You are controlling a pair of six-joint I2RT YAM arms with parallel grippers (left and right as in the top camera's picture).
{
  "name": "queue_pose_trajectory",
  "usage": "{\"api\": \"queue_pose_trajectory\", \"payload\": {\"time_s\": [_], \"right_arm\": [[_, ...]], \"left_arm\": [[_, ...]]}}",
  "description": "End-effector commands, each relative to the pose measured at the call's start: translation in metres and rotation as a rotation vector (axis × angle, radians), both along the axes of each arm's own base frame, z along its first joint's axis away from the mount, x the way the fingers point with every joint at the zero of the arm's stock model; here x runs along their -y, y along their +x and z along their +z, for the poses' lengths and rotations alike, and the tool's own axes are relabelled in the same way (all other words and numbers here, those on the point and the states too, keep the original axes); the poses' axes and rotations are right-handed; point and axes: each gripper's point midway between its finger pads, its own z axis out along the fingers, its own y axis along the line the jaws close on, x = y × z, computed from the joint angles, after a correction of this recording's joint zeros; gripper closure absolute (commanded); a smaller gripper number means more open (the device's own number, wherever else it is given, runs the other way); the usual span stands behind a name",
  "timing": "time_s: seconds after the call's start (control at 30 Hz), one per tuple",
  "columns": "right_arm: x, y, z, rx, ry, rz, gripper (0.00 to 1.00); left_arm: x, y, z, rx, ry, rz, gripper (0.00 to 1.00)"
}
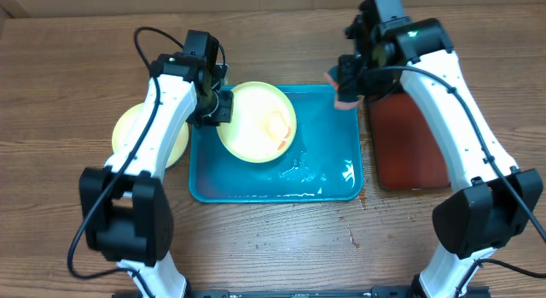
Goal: Clean dirty plates on tray and stack at the side
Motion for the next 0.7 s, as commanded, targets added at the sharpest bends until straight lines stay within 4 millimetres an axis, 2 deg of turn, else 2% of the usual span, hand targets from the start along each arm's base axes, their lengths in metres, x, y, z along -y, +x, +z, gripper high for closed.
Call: {"api": "queue_pose_trajectory", "payload": {"time_s": [0.0,0.3,0.47,0.67], "right_arm": [[0.01,0.004,0.017,0.029,0.03,-0.041,0.96],[0.013,0.004,0.016,0.023,0.028,-0.05,0.96],[0.013,0.003,0.016,0.022,0.028,-0.049,0.96],[0.014,0.003,0.016,0.019,0.027,-0.049,0.96]], "left_arm": [[-0.03,0.008,0.048,0.152,0.194,0.058,0.96],[-0.041,0.002,0.116,0.386,0.49,0.138,0.96],[-0.032,-0.002,0.143,0.502,0.666,0.151,0.96],[-0.017,-0.005,0.17,0.631,0.799,0.165,0.96]]}}
